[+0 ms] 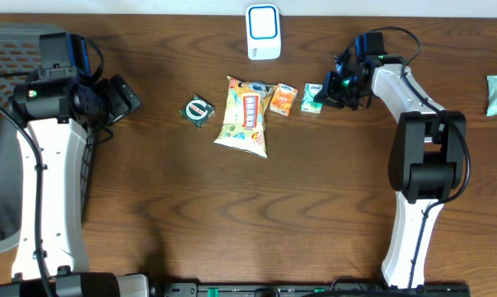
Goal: Scan the item barcode
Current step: 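Lift the Kleenex box and hold it toward the scanner, then hold the Kleenex box barcode in front of the scanner, then carry the Kleenex box to the far right edge and release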
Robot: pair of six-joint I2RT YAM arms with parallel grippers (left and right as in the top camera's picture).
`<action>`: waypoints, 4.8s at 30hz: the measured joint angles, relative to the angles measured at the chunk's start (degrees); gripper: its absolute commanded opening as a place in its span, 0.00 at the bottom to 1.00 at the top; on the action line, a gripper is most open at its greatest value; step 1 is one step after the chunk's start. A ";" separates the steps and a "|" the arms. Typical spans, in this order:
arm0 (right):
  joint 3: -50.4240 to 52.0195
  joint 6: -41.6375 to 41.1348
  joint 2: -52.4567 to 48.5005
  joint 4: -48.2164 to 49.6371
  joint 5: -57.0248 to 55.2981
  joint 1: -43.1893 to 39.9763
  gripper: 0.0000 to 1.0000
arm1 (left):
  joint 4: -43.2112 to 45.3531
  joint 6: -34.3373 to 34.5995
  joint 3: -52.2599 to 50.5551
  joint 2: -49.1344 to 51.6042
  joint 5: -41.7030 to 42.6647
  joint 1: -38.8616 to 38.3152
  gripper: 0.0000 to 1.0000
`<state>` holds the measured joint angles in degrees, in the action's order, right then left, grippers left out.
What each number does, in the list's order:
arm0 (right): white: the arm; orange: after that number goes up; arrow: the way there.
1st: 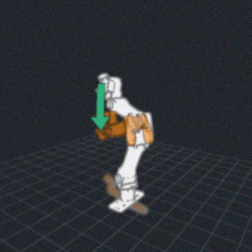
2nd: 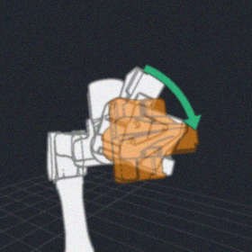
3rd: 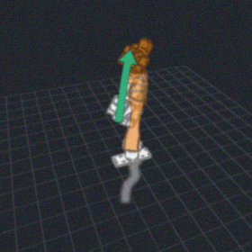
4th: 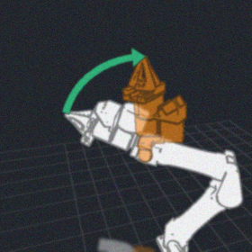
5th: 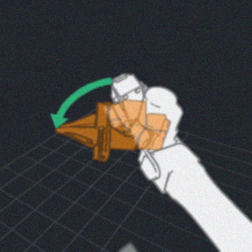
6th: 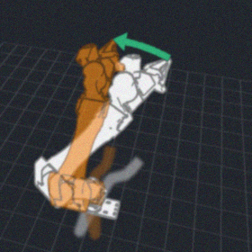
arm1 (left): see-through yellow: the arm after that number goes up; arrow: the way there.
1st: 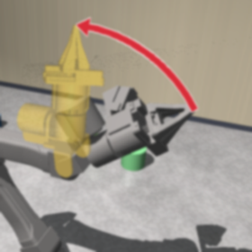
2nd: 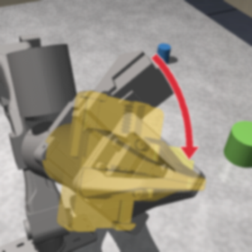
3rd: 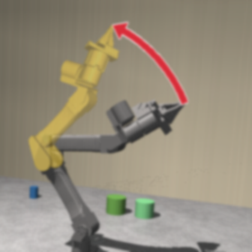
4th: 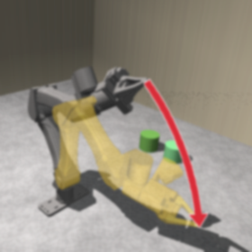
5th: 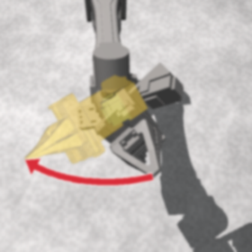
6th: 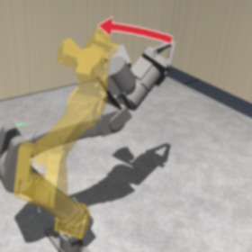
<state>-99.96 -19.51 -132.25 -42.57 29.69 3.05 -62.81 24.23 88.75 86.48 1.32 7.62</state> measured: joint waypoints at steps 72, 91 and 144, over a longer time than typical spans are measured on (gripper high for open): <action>-0.44 13.86 5.40 10.71 21.14 4.42 0.01 | 0.00 0.00 0.00 0.00 0.00 0.00 0.97; -2.08 38.45 8.87 34.91 -43.87 18.34 0.01 | 0.00 0.00 0.00 0.00 0.00 0.00 0.98; -8.33 70.84 -3.56 35.32 -66.84 13.22 0.01 | 0.00 0.00 0.00 0.00 0.00 0.00 0.98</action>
<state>-108.29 51.33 -135.81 -7.25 -37.15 16.27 -62.81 24.23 88.75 86.48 1.32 7.62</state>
